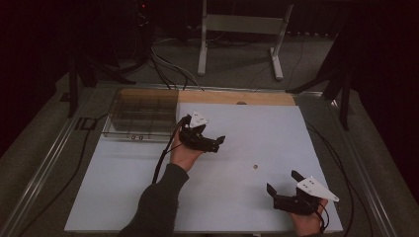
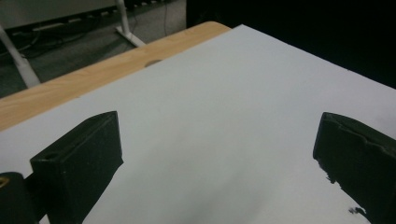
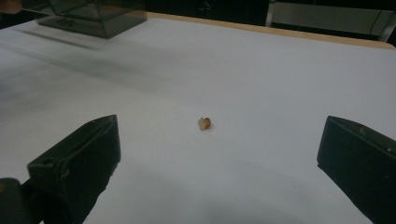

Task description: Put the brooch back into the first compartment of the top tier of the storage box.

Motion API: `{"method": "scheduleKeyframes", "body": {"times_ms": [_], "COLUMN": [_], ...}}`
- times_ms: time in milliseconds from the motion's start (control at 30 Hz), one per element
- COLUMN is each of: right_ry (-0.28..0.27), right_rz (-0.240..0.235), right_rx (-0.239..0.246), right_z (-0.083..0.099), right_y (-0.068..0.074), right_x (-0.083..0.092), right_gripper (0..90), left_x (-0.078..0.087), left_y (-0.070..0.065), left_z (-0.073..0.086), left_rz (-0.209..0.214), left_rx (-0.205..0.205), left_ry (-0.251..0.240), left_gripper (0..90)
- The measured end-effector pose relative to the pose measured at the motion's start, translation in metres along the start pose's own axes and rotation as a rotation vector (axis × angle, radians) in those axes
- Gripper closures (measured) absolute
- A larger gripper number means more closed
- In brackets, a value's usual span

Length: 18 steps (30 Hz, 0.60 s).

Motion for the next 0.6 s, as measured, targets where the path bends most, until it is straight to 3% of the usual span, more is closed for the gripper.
{"method": "scheduleKeyframes", "body": {"times_ms": [600], "right_ry": [-0.004], "right_rz": [0.000], "right_rx": [0.008], "right_z": [-0.001], "right_y": [0.002], "right_x": [0.001], "right_gripper": [0.0], "left_x": [-0.053], "left_y": [-0.035], "left_z": [0.005], "left_rz": [0.069], "left_rx": [-0.010], "left_ry": [0.070], "left_gripper": [3.9]}}
Point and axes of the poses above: each handheld gripper's, and its own axes: x roughly backward along the jaws, z roughly out of its underside, y roughly to its left, the point moved 10 cm from there along -x, roughly forward along the jaws, and after that the axes turned 8 degrees about z, right-handed, at the moved point
